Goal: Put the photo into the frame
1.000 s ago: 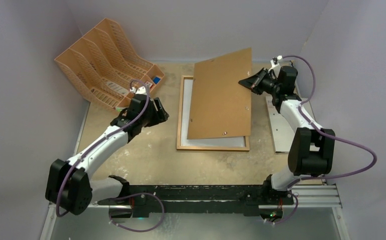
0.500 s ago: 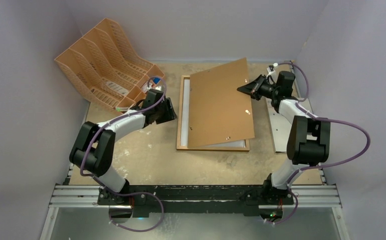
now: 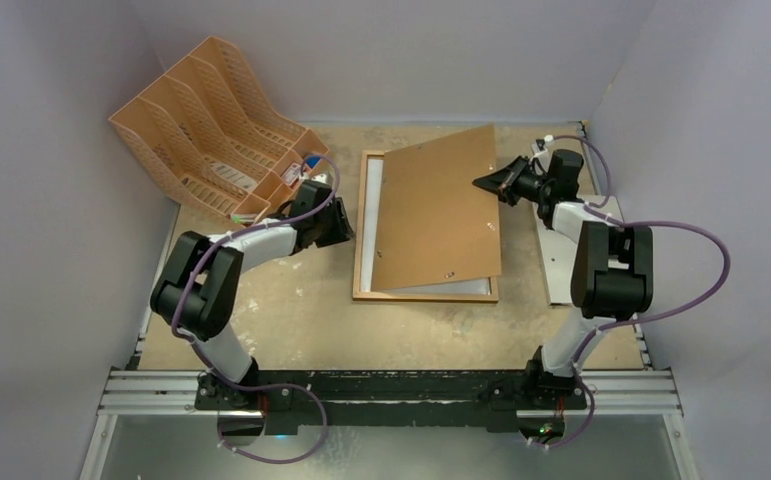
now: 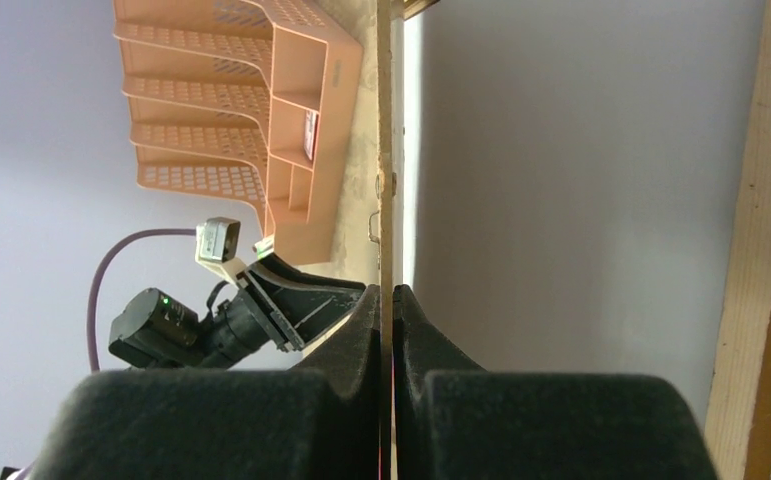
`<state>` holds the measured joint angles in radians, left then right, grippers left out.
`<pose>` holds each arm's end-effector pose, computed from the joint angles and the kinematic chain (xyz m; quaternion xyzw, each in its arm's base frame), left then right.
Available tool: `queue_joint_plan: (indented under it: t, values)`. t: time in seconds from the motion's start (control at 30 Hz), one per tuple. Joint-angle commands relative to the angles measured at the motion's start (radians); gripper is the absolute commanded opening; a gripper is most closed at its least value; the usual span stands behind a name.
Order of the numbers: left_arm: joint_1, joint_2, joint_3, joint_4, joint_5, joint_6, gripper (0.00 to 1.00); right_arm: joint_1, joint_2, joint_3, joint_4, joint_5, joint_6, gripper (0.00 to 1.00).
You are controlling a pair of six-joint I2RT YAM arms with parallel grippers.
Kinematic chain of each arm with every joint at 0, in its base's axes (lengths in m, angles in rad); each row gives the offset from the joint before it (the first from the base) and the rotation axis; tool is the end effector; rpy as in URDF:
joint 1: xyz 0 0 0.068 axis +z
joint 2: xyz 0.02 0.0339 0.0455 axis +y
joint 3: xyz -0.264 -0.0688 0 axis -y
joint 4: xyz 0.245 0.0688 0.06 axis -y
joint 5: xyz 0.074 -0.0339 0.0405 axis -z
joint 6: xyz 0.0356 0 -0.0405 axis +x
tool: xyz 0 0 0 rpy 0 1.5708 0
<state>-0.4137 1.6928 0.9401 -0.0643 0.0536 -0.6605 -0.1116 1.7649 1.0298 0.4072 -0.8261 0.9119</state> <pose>0.3169 -0.1412 0.1720 -0.1046 0.9236 -0.2096 0.3034 0.3863 -0.0170 0.2211 0.1609 0.7637 0.5083 0.3640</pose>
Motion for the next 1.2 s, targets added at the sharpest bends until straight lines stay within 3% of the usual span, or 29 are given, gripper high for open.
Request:
queue_joint_plan:
  t: [0.0, 0.67, 1.03, 1.17]
  values:
    - [0.0, 0.03, -0.005, 0.038, -0.04, 0.021, 0.4, 0.004, 0.01, 0.018, 0.074, -0.031, 0.052, 0.0]
    - [0.0, 0.06, -0.014, 0.049, 0.003, 0.035, 0.32, 0.05, 0.134, 0.047, 0.037, -0.022, 0.011, 0.0]
    - [0.0, 0.055, 0.0, 0.02, -0.009, 0.045, 0.32, 0.059, 0.199, 0.181, -0.148, 0.016, -0.186, 0.2]
    - [0.0, 0.034, 0.012, -0.044, -0.087, 0.029, 0.33, 0.076, 0.193, 0.19, -0.183, 0.042, -0.203, 0.28]
